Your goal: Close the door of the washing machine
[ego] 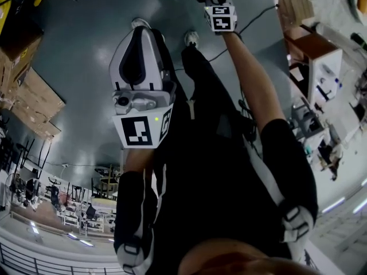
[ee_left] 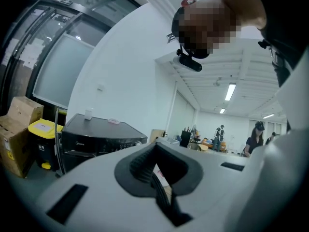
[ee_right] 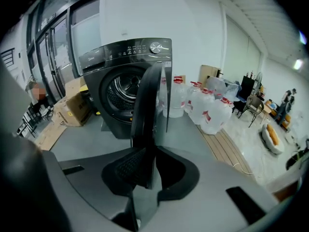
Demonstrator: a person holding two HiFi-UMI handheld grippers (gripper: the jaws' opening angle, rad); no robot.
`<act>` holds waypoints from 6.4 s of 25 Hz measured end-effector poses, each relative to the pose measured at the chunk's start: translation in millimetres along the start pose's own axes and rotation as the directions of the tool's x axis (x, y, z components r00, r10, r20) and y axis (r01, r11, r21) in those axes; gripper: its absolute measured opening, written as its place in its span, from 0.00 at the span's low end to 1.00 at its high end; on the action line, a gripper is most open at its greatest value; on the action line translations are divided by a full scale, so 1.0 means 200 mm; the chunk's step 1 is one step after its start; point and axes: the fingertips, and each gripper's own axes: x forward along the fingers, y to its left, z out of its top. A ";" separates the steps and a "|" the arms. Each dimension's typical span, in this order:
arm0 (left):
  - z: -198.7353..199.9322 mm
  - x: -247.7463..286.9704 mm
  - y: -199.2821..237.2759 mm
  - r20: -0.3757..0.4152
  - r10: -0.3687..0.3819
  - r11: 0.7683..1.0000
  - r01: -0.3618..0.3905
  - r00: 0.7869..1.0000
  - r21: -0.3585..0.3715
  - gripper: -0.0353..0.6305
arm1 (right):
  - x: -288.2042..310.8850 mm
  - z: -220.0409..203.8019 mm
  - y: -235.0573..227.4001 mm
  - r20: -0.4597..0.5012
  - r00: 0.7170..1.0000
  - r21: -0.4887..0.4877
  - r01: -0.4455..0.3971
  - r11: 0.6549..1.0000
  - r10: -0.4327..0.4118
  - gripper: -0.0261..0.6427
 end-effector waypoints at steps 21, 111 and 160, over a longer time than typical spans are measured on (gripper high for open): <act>-0.02 -0.23 0.41 0.042 0.251 0.968 -0.249 0.967 -0.036 0.06 | 0.12 0.11 0.57 -0.023 0.993 0.025 -0.111 0.993 0.112 0.17; 0.20 0.16 2.01 0.019 0.329 0.944 -0.328 0.944 -0.041 0.06 | 0.89 1.30 1.74 -0.032 0.992 0.080 -0.119 0.990 0.121 0.20; 1.10 -0.21 1.11 0.221 0.303 0.951 -0.309 0.927 -0.005 0.06 | -1.53 2.39 1.31 0.534 0.693 -0.202 -0.452 0.869 0.485 0.05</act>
